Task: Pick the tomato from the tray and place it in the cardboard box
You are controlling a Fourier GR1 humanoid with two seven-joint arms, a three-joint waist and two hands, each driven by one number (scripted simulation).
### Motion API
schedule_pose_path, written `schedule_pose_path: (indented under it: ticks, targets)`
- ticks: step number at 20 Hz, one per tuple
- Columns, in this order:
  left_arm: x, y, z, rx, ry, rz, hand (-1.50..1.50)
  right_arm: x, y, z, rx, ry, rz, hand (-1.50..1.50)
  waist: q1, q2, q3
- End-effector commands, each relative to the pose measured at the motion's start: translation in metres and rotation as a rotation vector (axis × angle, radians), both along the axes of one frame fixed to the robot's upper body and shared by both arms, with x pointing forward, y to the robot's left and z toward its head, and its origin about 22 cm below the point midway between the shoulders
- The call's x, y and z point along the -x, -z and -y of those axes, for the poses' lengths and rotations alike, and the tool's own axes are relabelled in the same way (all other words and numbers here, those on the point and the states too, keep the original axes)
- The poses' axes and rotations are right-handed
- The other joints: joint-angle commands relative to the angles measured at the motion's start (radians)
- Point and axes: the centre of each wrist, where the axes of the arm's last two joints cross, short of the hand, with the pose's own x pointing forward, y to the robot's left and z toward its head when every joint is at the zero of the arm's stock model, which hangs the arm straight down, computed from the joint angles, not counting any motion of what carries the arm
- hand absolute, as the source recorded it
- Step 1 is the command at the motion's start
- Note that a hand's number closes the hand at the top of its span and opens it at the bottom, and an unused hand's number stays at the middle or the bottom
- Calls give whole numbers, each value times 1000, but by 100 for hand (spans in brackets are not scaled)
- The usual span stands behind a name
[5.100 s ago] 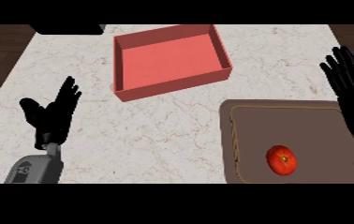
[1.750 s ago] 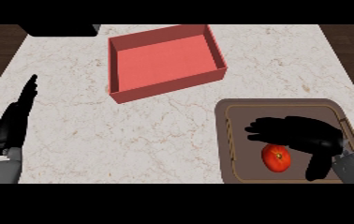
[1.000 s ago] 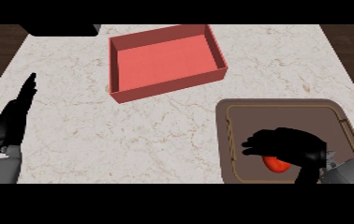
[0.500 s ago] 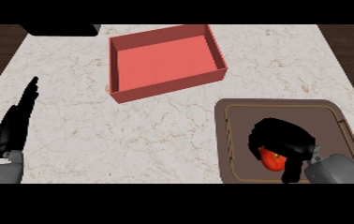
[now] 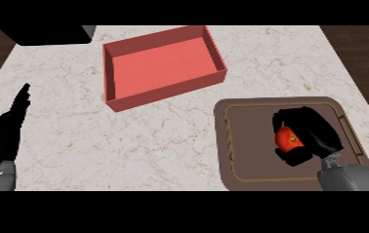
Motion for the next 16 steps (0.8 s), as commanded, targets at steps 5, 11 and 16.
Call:
schedule_pose_path:
  ticks: [5,11,16]
  targets:
    - [3,-6,-13,-22,-20,-4,0,0,-44,-47,-46,638,277,150,0,-8,-1]
    - [-12,5,15,2,34,12,0,13,-121,-156,-49,592,493,150,48,9,2]
    - [-18,-2,15,4,76,29,0,-6,-154,-212,-100,532,450,150,74,16,4]
